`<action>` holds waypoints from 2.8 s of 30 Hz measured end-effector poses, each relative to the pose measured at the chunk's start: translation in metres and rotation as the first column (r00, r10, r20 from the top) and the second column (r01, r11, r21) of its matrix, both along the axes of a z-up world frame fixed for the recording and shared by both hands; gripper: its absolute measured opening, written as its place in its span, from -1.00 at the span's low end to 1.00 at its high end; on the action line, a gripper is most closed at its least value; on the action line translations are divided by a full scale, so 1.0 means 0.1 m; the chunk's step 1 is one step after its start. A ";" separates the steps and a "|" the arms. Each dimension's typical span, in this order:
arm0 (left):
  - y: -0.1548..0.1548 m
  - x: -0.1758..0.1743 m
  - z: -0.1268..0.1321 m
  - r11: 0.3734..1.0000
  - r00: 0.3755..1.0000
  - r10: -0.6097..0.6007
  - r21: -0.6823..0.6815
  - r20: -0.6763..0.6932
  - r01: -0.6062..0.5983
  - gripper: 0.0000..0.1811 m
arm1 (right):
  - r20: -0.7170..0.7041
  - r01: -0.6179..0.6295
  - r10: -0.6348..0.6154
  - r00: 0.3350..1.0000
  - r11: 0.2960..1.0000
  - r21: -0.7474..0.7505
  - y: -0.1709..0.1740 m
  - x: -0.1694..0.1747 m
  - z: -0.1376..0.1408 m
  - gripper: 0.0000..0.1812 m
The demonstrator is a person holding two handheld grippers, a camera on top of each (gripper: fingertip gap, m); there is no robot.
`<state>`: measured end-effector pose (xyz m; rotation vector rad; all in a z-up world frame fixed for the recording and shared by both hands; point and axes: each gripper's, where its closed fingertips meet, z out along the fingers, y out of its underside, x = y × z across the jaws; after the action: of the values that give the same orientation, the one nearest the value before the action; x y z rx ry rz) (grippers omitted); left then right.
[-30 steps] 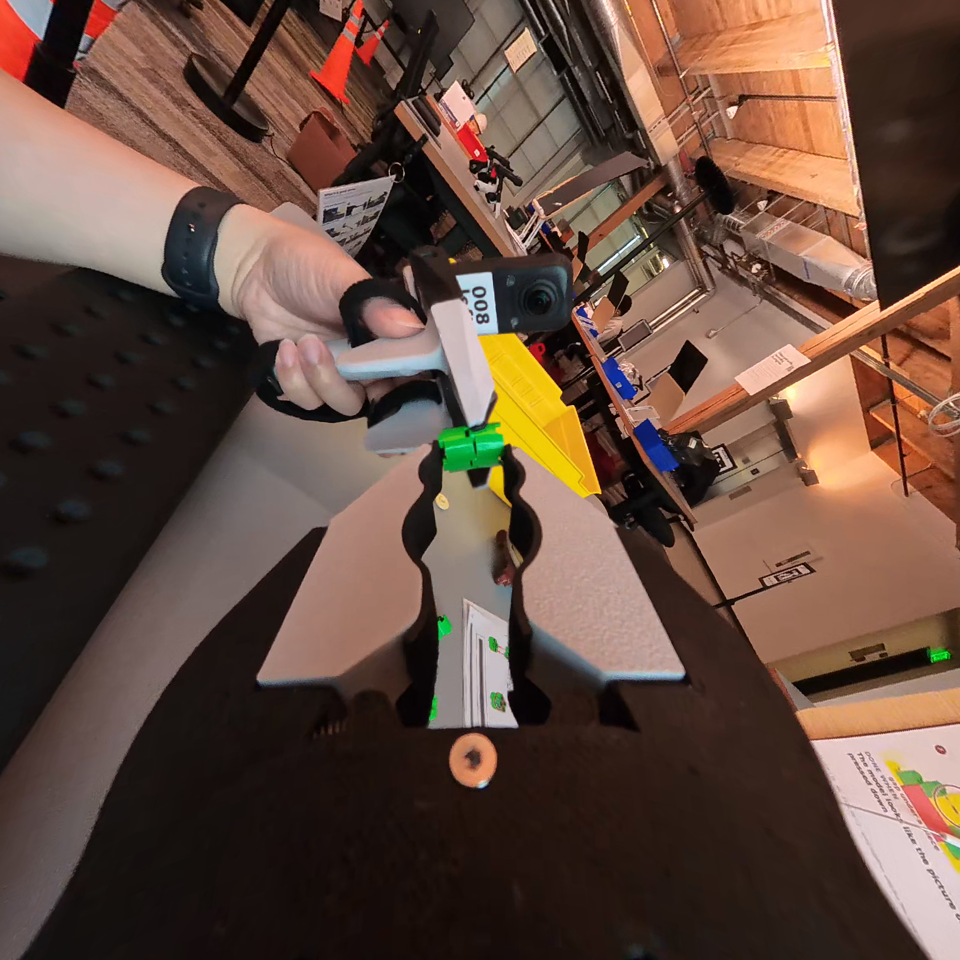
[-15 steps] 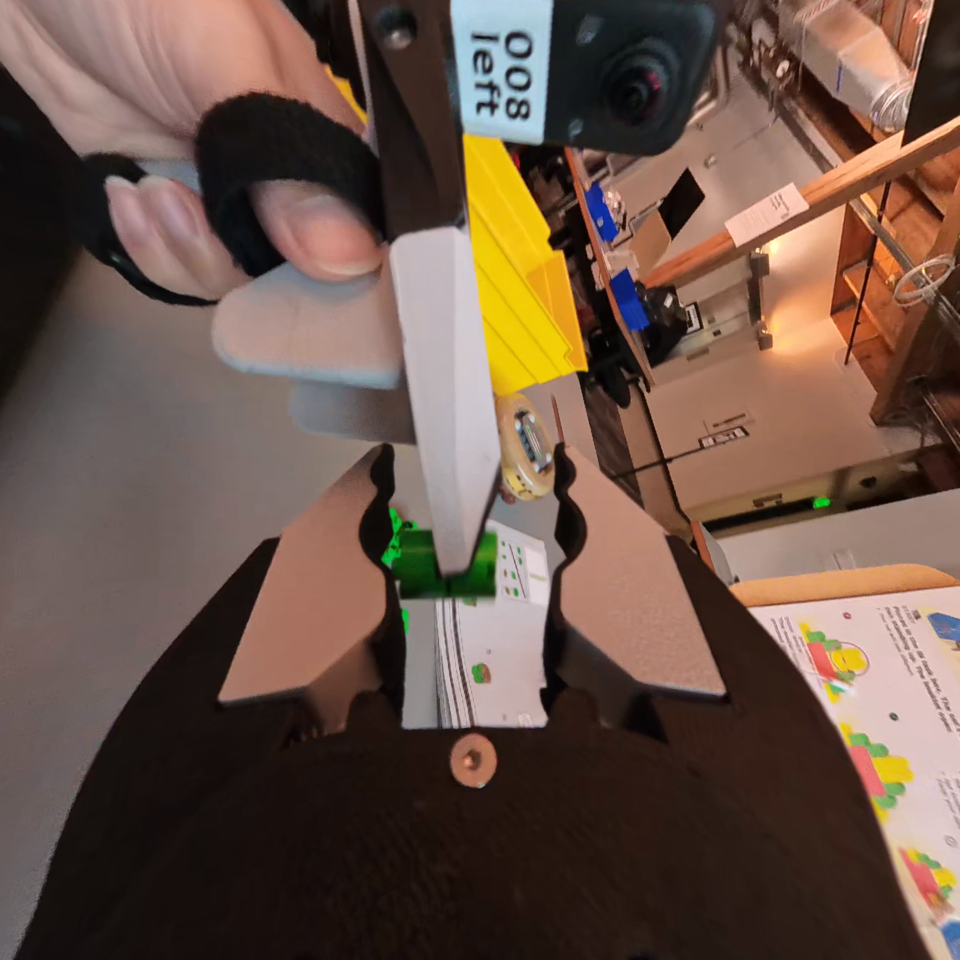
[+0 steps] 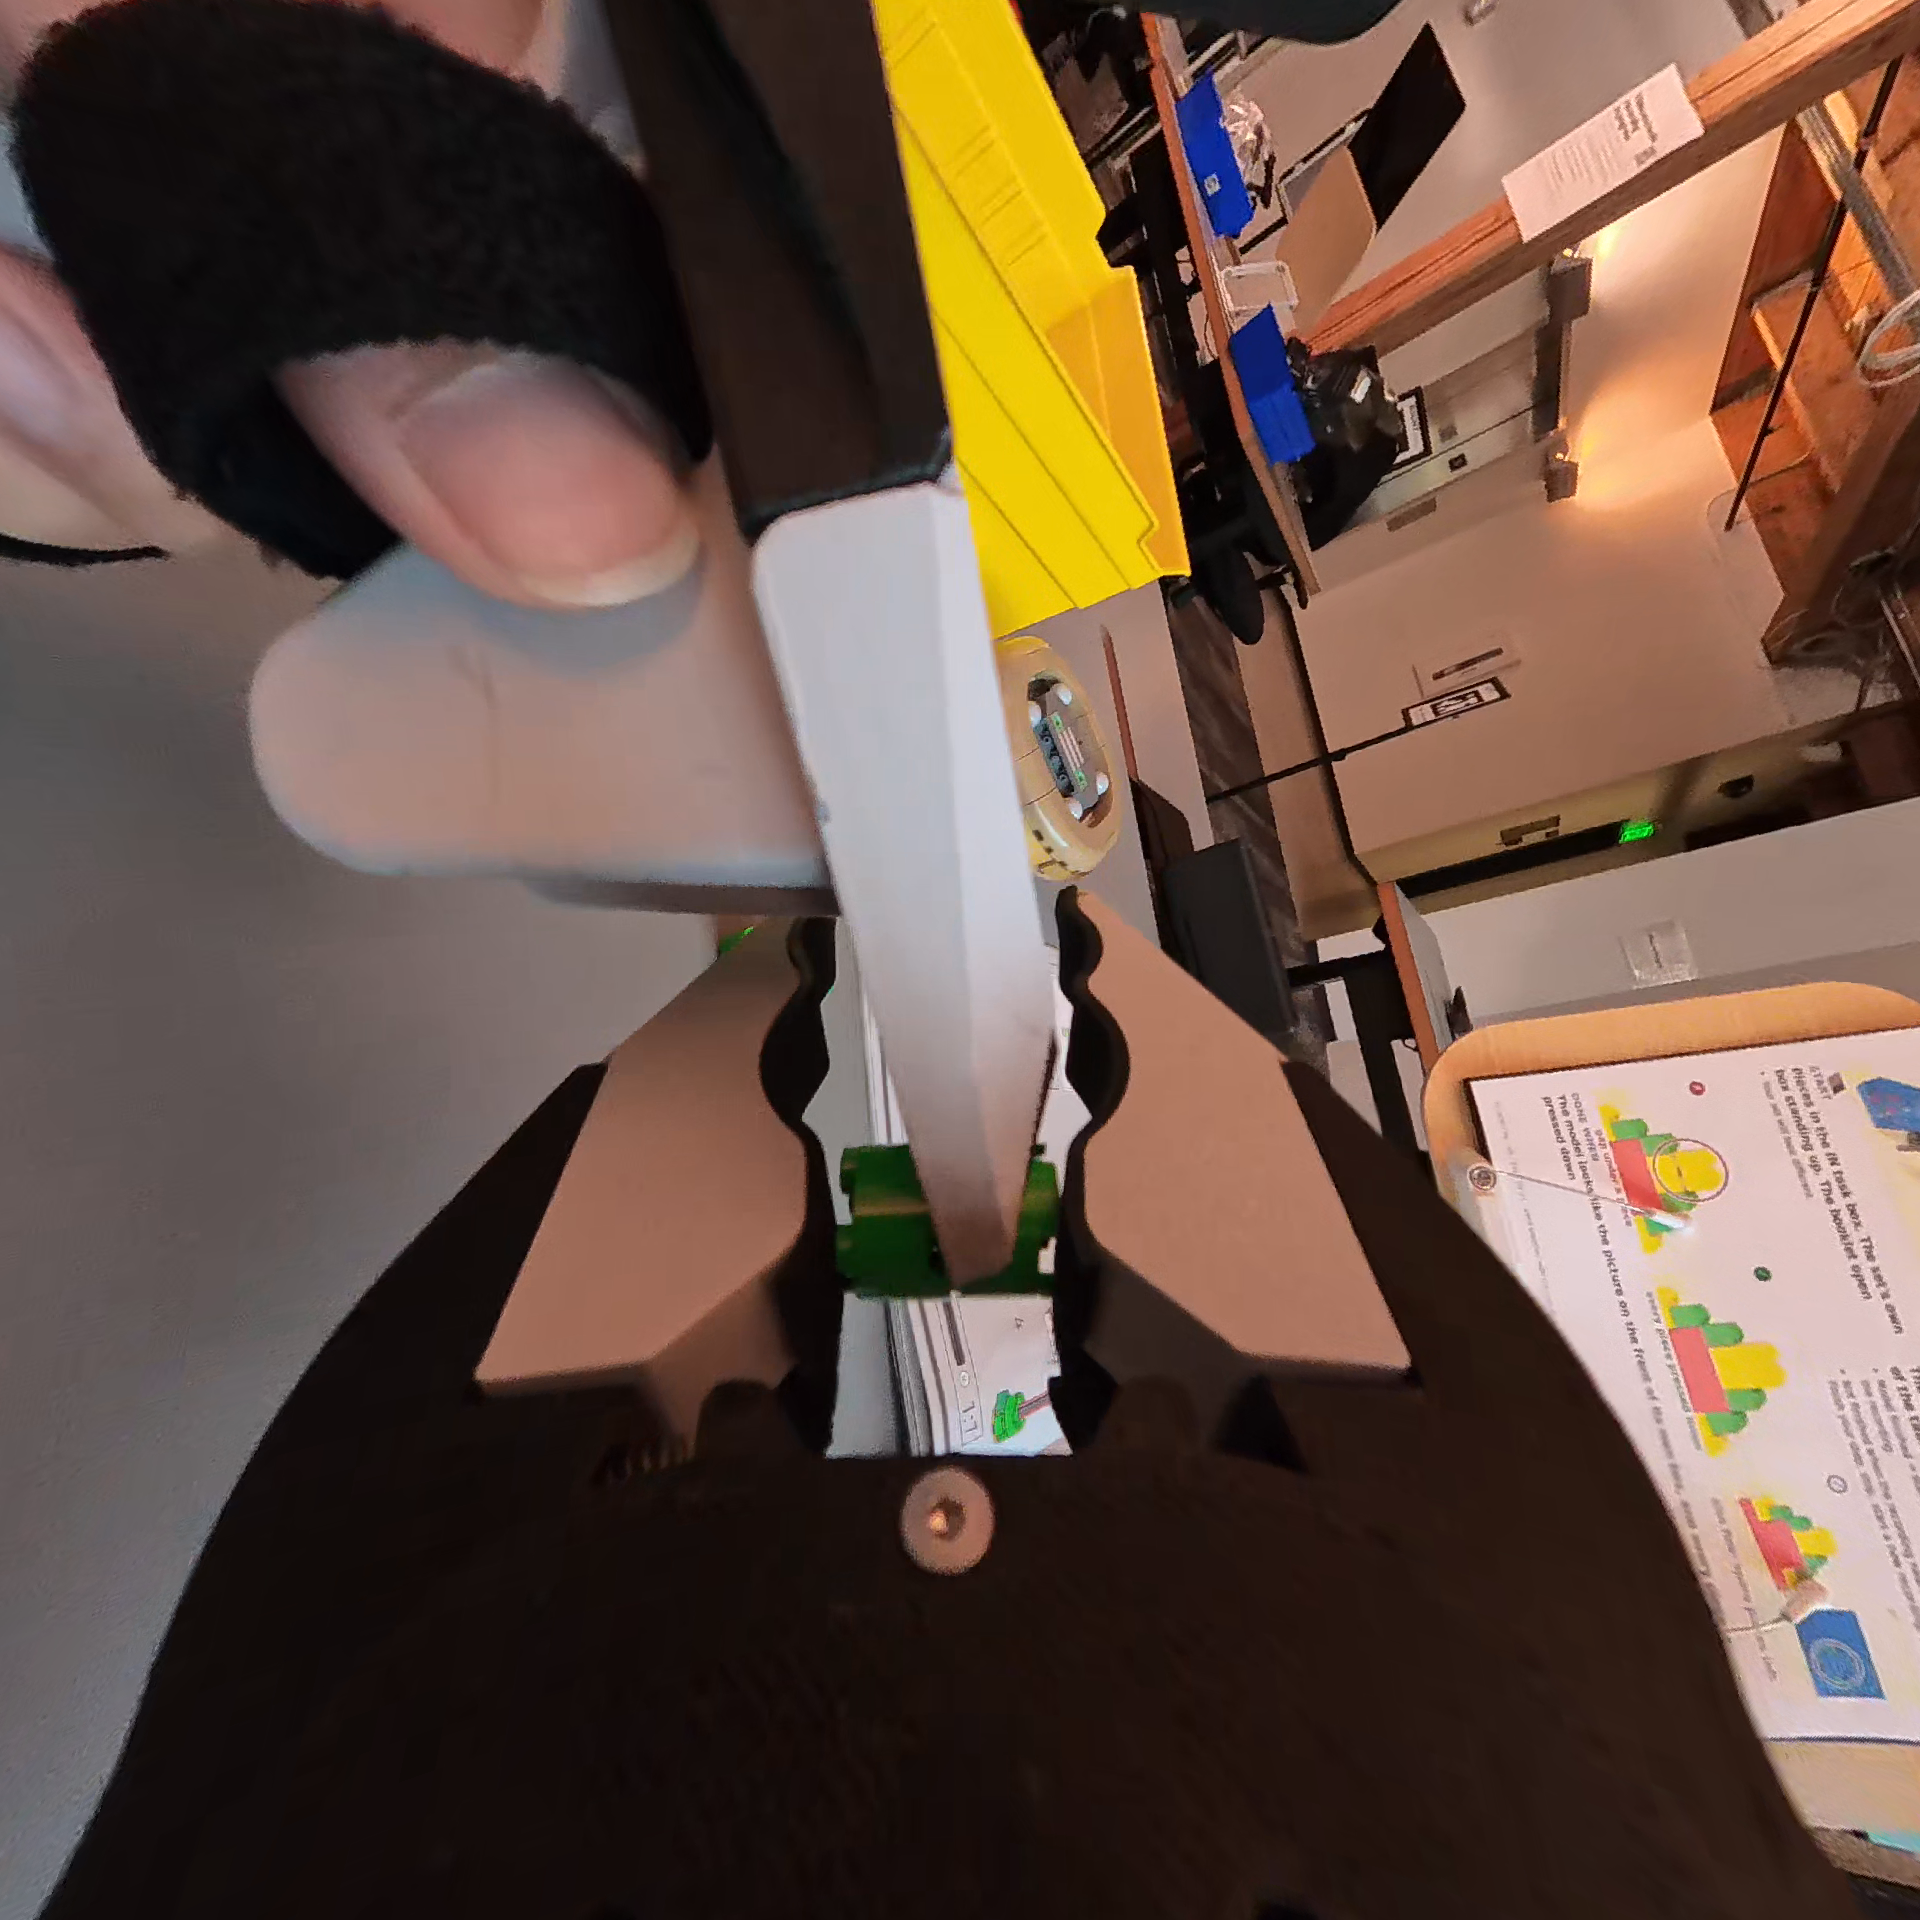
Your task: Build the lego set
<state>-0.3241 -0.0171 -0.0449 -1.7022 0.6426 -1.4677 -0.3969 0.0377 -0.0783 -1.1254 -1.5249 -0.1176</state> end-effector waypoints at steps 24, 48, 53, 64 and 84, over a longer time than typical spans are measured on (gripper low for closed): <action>0.11 -0.38 0.17 0.996 0.985 0.086 -0.020 0.152 -0.084 -0.72 | -0.058 0.037 -0.041 0.997 0.998 -0.060 -0.02 0.06 0.07 -0.55; -0.25 -0.08 0.06 0.986 0.983 -0.163 -0.027 0.088 0.166 -0.84 | -0.111 -0.081 0.068 0.991 0.990 -0.119 -0.27 -0.08 0.08 -0.57; -0.23 -0.09 0.03 0.985 0.983 -0.158 -0.056 0.089 0.163 -0.88 | -0.113 -0.091 0.074 0.991 0.985 -0.147 -0.28 -0.09 0.05 -0.57; -0.19 -0.10 0.02 0.982 0.983 -0.138 -0.114 0.120 0.152 -0.87 | -0.138 -0.090 0.057 0.989 0.966 -0.244 -0.26 -0.10 -0.01 -0.56; -0.12 -0.18 0.07 0.995 0.990 -0.077 -0.049 0.118 0.083 -0.97 | -0.079 -0.024 0.013 0.997 0.991 -0.133 -0.17 -0.09 -0.03 -0.56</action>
<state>-0.3425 -0.0291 -0.0377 -1.6348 0.6202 -1.6408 -0.4057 0.0209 -0.0812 -1.2082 -1.4909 0.0418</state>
